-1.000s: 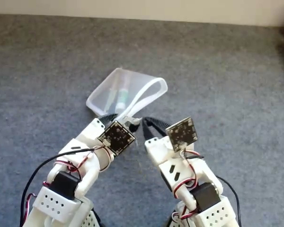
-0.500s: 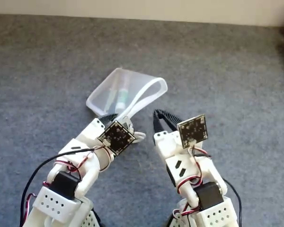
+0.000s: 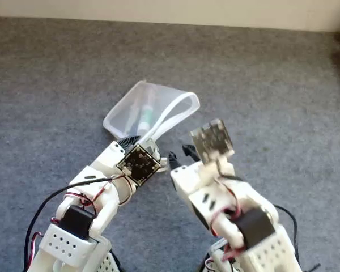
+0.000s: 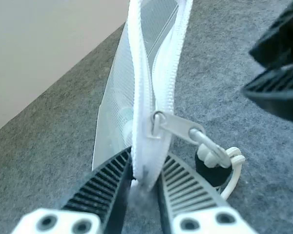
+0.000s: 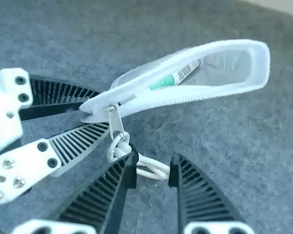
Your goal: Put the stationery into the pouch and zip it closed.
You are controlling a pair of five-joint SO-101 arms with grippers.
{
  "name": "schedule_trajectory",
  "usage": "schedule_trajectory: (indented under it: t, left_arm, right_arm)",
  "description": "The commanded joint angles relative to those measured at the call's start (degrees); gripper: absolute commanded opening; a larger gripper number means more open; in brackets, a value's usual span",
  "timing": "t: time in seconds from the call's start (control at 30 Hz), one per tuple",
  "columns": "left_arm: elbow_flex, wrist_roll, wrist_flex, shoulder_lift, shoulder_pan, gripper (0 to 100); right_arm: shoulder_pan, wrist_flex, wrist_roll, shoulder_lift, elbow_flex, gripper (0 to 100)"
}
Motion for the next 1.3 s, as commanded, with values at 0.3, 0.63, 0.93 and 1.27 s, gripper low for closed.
schedule_trajectory:
  t: [0.3, 0.63, 0.93, 1.27]
  left_arm:
    - [-1.89, 1.05, 0.53, -0.13, -1.54, 1]
    - [-1.89, 1.05, 0.53, -0.13, -1.54, 1]
    - [-1.89, 1.05, 0.62, -0.13, -1.36, 1]
    - [-1.89, 1.05, 0.62, -0.13, -1.36, 1]
  right_arm:
    - [-3.82, 0.04, -3.78, -0.04, 2.33, 19.8]
    - [-9.71, -6.90, -3.78, 3.12, 6.55, 19.9]
    - [-3.91, -16.48, -3.87, 6.46, 9.36, 19.8]
    - [-3.56, -21.58, -5.36, 6.81, 9.71, 13.1]
